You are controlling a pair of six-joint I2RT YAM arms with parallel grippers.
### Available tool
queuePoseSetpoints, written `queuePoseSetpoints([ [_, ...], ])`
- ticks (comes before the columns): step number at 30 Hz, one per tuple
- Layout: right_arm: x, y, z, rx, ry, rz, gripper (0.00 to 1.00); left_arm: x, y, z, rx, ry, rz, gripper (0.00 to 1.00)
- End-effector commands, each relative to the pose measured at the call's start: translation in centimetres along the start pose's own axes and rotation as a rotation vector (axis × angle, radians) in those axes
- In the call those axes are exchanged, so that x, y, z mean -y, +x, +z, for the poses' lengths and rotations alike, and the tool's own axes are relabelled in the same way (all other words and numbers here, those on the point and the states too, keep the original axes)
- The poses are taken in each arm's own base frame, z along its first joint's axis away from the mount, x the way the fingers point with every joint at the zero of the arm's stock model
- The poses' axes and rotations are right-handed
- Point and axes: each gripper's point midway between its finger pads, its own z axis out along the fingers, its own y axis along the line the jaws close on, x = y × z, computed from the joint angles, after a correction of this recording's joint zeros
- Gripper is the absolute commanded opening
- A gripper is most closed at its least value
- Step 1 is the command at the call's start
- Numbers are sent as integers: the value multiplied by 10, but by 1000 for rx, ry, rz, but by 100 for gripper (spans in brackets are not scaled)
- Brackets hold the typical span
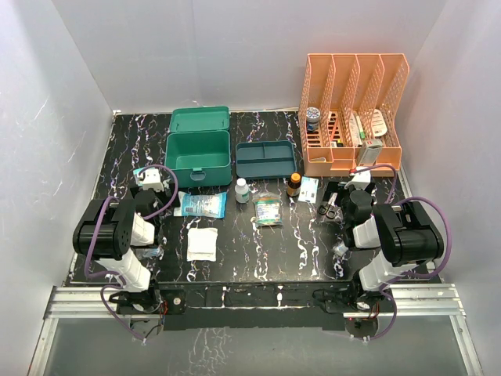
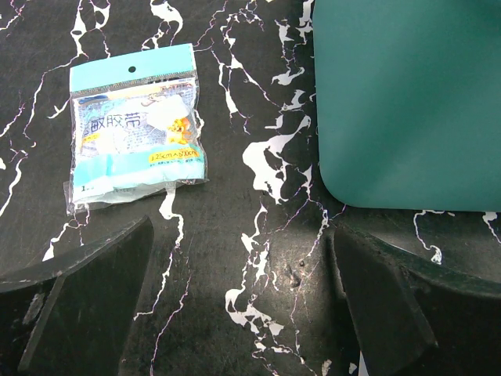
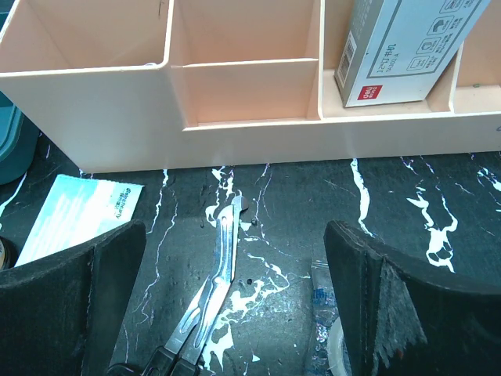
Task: Organize the medicine kit
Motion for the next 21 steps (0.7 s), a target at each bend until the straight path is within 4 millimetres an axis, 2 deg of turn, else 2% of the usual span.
queuePoseSetpoints([
  [1, 0, -27, 6, 91, 1, 7, 98, -1, -9, 1, 37, 0, -13, 99],
  [11, 0, -27, 6, 90, 1, 8, 98, 0, -8, 1, 31, 6, -12, 99],
  [14, 4, -35, 6, 106, 25, 18, 98, 5, -15, 2, 38, 41, 4, 99],
  [17, 6, -39, 13, 43, 52, 25, 98, 10, -19, 5, -26, 69, 32, 99],
  [18, 7, -30, 12, -10, 57, 27, 98, 10, -21, 6, -54, 69, 38, 99],
  [19, 5, -43, 17, 1, 56, 37, 98, 9, -23, 7, -74, 64, 40, 99],
  [21, 2, -48, 16, -8, 41, 47, 98, 8, -29, 6, -101, 65, 55, 99],
])
